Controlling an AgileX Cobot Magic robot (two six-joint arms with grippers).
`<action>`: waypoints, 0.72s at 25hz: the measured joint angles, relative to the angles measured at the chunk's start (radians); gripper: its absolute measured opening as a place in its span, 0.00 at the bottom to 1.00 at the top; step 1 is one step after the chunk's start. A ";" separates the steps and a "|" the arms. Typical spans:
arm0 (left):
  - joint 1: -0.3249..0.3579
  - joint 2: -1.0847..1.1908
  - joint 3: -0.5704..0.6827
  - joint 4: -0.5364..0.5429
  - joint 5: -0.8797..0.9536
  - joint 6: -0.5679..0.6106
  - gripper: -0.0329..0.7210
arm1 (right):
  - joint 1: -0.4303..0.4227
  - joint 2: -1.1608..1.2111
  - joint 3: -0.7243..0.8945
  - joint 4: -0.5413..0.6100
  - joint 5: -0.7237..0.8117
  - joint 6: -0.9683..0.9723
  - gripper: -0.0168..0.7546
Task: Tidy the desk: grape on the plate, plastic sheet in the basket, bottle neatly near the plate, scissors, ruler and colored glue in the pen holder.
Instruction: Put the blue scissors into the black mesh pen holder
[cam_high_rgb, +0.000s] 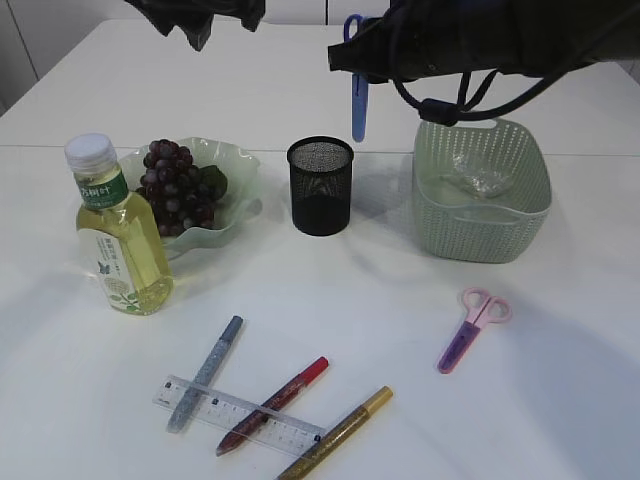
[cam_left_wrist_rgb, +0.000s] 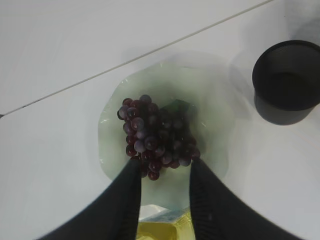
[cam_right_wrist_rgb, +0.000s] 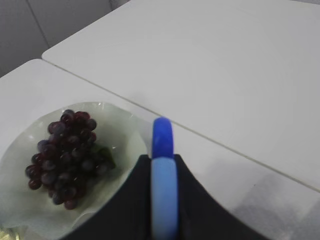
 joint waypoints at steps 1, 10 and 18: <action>0.000 0.000 0.000 0.002 -0.005 0.000 0.37 | 0.000 0.009 -0.009 0.004 -0.020 0.000 0.13; 0.000 0.000 0.000 0.015 -0.021 -0.005 0.37 | 0.000 0.107 -0.148 0.023 -0.047 0.000 0.13; 0.000 0.000 0.000 0.047 -0.021 -0.007 0.37 | 0.004 0.208 -0.215 0.064 -0.047 0.000 0.13</action>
